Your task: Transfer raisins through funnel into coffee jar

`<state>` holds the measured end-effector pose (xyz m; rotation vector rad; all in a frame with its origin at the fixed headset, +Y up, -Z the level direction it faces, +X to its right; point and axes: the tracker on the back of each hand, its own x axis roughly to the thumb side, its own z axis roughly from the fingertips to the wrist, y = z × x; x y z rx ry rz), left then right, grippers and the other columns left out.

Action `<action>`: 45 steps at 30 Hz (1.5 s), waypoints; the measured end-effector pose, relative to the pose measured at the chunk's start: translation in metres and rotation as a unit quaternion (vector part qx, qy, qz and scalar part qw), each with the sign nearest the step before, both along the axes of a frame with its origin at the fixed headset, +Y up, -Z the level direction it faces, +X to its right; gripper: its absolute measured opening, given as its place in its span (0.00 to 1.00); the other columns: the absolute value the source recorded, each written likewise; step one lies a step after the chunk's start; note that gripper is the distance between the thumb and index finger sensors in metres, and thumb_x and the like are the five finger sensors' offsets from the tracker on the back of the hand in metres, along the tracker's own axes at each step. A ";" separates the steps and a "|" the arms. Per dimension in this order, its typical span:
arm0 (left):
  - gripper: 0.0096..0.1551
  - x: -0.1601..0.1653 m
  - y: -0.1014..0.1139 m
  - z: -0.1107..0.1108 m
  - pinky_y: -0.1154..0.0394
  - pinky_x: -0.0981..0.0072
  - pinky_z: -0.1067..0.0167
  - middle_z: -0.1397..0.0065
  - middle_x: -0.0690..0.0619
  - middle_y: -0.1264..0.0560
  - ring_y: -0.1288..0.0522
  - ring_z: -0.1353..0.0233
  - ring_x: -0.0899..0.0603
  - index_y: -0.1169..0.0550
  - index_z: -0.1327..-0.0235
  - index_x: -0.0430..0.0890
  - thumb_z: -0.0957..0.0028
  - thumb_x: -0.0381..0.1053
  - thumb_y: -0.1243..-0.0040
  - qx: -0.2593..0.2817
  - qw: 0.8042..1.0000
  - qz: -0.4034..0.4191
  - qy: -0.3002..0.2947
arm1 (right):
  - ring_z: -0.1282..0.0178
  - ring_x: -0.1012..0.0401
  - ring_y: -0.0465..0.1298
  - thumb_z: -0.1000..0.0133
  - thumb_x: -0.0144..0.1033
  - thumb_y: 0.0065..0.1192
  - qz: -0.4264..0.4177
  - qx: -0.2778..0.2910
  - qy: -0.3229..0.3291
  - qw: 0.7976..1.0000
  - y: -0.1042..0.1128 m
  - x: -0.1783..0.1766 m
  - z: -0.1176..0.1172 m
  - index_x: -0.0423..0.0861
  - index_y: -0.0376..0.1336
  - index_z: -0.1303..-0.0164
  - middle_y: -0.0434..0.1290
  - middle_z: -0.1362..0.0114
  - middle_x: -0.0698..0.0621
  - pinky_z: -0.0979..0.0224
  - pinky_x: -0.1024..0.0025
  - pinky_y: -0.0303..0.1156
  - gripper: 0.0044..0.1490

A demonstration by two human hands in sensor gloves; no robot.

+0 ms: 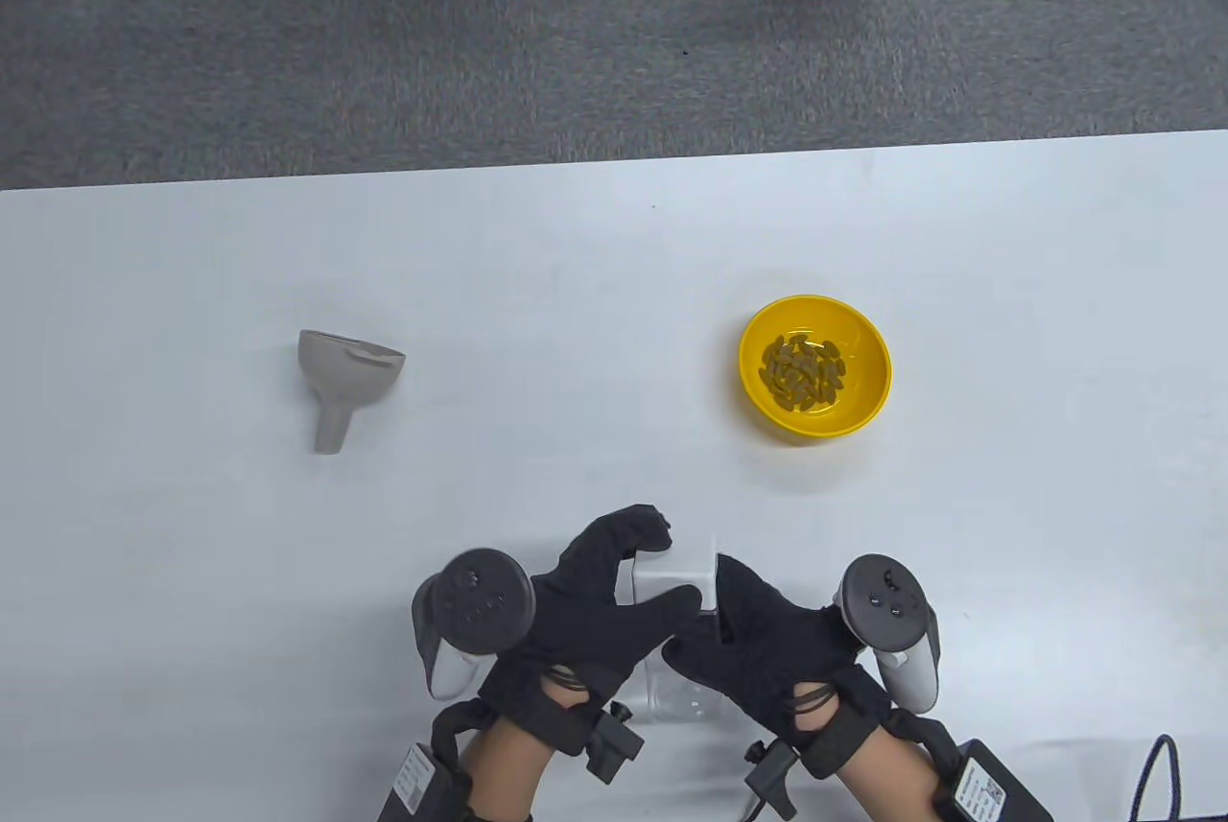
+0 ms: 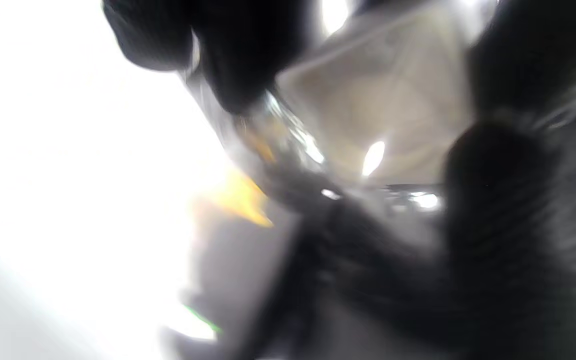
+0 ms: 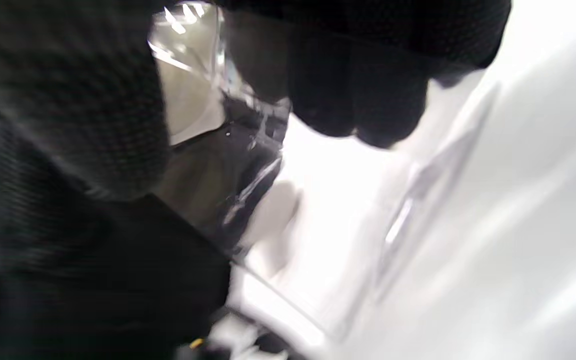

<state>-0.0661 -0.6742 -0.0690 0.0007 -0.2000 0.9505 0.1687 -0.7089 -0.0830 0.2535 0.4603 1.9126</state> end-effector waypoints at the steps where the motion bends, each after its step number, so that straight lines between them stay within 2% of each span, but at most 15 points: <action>1: 0.46 0.002 0.000 0.001 0.35 0.36 0.26 0.20 0.48 0.31 0.28 0.24 0.37 0.38 0.26 0.64 0.54 0.78 0.32 -0.006 1.000 0.007 -0.007 | 0.37 0.44 0.77 0.60 0.64 0.82 -0.008 -0.005 0.004 1.000 -0.001 -0.001 -0.002 0.44 0.57 0.25 0.74 0.31 0.40 0.32 0.42 0.72 0.61; 4: 0.50 0.000 -0.010 -0.005 0.37 0.34 0.25 0.17 0.46 0.36 0.33 0.21 0.35 0.42 0.20 0.61 0.51 0.79 0.39 -0.031 0.989 0.127 -0.074 | 0.35 0.42 0.75 0.58 0.63 0.82 -0.089 -0.066 0.047 0.993 -0.004 0.000 -0.005 0.43 0.55 0.24 0.72 0.30 0.39 0.31 0.41 0.70 0.61; 6: 0.53 -0.005 -0.021 -0.012 0.39 0.33 0.24 0.13 0.47 0.40 0.37 0.18 0.32 0.48 0.17 0.59 0.49 0.80 0.42 -0.069 0.950 0.267 -0.149 | 0.35 0.42 0.76 0.58 0.63 0.81 -0.127 -0.083 0.060 0.987 -0.004 0.004 -0.008 0.43 0.55 0.23 0.72 0.30 0.39 0.31 0.41 0.70 0.62; 7: 0.49 -0.008 -0.027 -0.016 0.41 0.32 0.24 0.13 0.47 0.40 0.37 0.18 0.32 0.46 0.17 0.60 0.46 0.77 0.41 -0.095 0.921 0.334 -0.175 | 0.35 0.43 0.76 0.58 0.64 0.81 -0.146 -0.095 0.078 0.982 -0.005 0.006 -0.009 0.43 0.55 0.23 0.72 0.29 0.39 0.31 0.41 0.70 0.62; 9: 0.38 -0.014 -0.032 -0.021 0.40 0.32 0.24 0.14 0.49 0.35 0.33 0.19 0.34 0.35 0.22 0.63 0.43 0.71 0.37 -0.105 0.911 0.351 -0.191 | 0.35 0.43 0.76 0.57 0.64 0.81 -0.167 -0.110 0.102 0.974 -0.005 0.005 -0.009 0.43 0.55 0.23 0.72 0.29 0.39 0.31 0.41 0.70 0.62; 12: 0.37 -0.017 -0.031 -0.022 0.40 0.31 0.24 0.13 0.48 0.35 0.34 0.17 0.34 0.35 0.25 0.67 0.46 0.70 0.35 -0.096 0.932 0.296 -0.187 | 0.35 0.43 0.75 0.57 0.64 0.81 -0.162 -0.119 0.122 0.972 -0.004 0.001 -0.007 0.43 0.55 0.23 0.72 0.29 0.39 0.31 0.41 0.70 0.62; 16: 0.38 -0.007 -0.027 -0.020 0.42 0.29 0.23 0.12 0.44 0.39 0.39 0.15 0.30 0.39 0.29 0.69 0.47 0.69 0.30 -0.093 0.930 0.291 -0.206 | 0.36 0.41 0.76 0.57 0.62 0.83 -0.105 -0.099 0.107 0.984 -0.005 -0.003 -0.003 0.42 0.56 0.23 0.73 0.30 0.37 0.32 0.40 0.70 0.61; 19: 0.37 -0.006 -0.015 -0.016 0.38 0.32 0.24 0.18 0.44 0.34 0.29 0.23 0.34 0.35 0.35 0.68 0.52 0.71 0.26 -0.056 0.972 0.170 -0.149 | 0.36 0.42 0.77 0.59 0.62 0.83 -0.036 -0.055 0.095 0.993 -0.005 -0.002 -0.001 0.43 0.57 0.24 0.73 0.30 0.39 0.31 0.40 0.71 0.61; 20: 0.37 -0.006 -0.011 -0.015 0.36 0.33 0.24 0.19 0.46 0.33 0.28 0.24 0.36 0.34 0.36 0.68 0.53 0.73 0.26 -0.042 0.978 0.148 -0.143 | 0.35 0.42 0.76 0.59 0.62 0.84 -0.043 -0.059 0.098 0.992 -0.006 -0.003 -0.001 0.43 0.57 0.24 0.73 0.30 0.38 0.31 0.40 0.70 0.61; 25: 0.38 -0.012 -0.003 -0.010 0.35 0.35 0.25 0.20 0.45 0.32 0.25 0.27 0.37 0.33 0.35 0.66 0.53 0.71 0.24 -0.019 0.978 0.174 -0.111 | 0.35 0.42 0.76 0.59 0.63 0.84 -0.064 -0.060 0.114 0.990 -0.003 -0.007 -0.003 0.44 0.56 0.24 0.73 0.29 0.39 0.31 0.41 0.70 0.62; 28: 0.34 -0.016 0.000 -0.005 0.33 0.38 0.25 0.23 0.52 0.27 0.24 0.29 0.36 0.31 0.37 0.69 0.52 0.69 0.24 0.011 0.980 0.190 -0.062 | 0.36 0.42 0.76 0.59 0.63 0.84 -0.057 -0.057 0.096 0.992 0.000 -0.008 0.000 0.44 0.57 0.24 0.73 0.30 0.39 0.31 0.41 0.71 0.61; 31: 0.36 -0.014 0.004 -0.004 0.31 0.39 0.28 0.20 0.47 0.33 0.26 0.29 0.36 0.32 0.34 0.68 0.52 0.69 0.25 -0.003 0.982 0.157 -0.106 | 0.36 0.42 0.76 0.59 0.63 0.84 -0.055 -0.057 0.100 0.992 0.001 -0.005 0.003 0.43 0.57 0.24 0.73 0.30 0.39 0.32 0.41 0.71 0.61; 35: 0.36 -0.012 0.008 0.003 0.26 0.42 0.32 0.20 0.47 0.32 0.24 0.31 0.36 0.30 0.35 0.66 0.53 0.69 0.23 0.025 0.985 0.159 -0.068 | 0.36 0.42 0.76 0.59 0.63 0.84 -0.054 -0.052 0.103 0.992 0.003 -0.004 0.004 0.43 0.57 0.24 0.73 0.30 0.39 0.32 0.41 0.71 0.61; 39: 0.38 -0.018 0.012 0.005 0.26 0.45 0.33 0.18 0.48 0.34 0.26 0.31 0.36 0.31 0.30 0.66 0.51 0.69 0.25 0.024 0.980 0.181 -0.083 | 0.36 0.42 0.76 0.59 0.63 0.84 -0.052 -0.033 0.108 0.992 0.008 -0.005 0.007 0.43 0.57 0.24 0.73 0.30 0.38 0.32 0.40 0.71 0.61; 45: 0.39 -0.044 0.021 0.008 0.27 0.47 0.31 0.15 0.45 0.37 0.28 0.29 0.37 0.32 0.28 0.65 0.50 0.70 0.27 0.045 0.975 0.213 -0.052 | 0.36 0.42 0.76 0.59 0.62 0.84 -0.053 -0.033 0.109 0.992 0.009 -0.004 0.008 0.43 0.57 0.24 0.73 0.30 0.38 0.32 0.40 0.71 0.61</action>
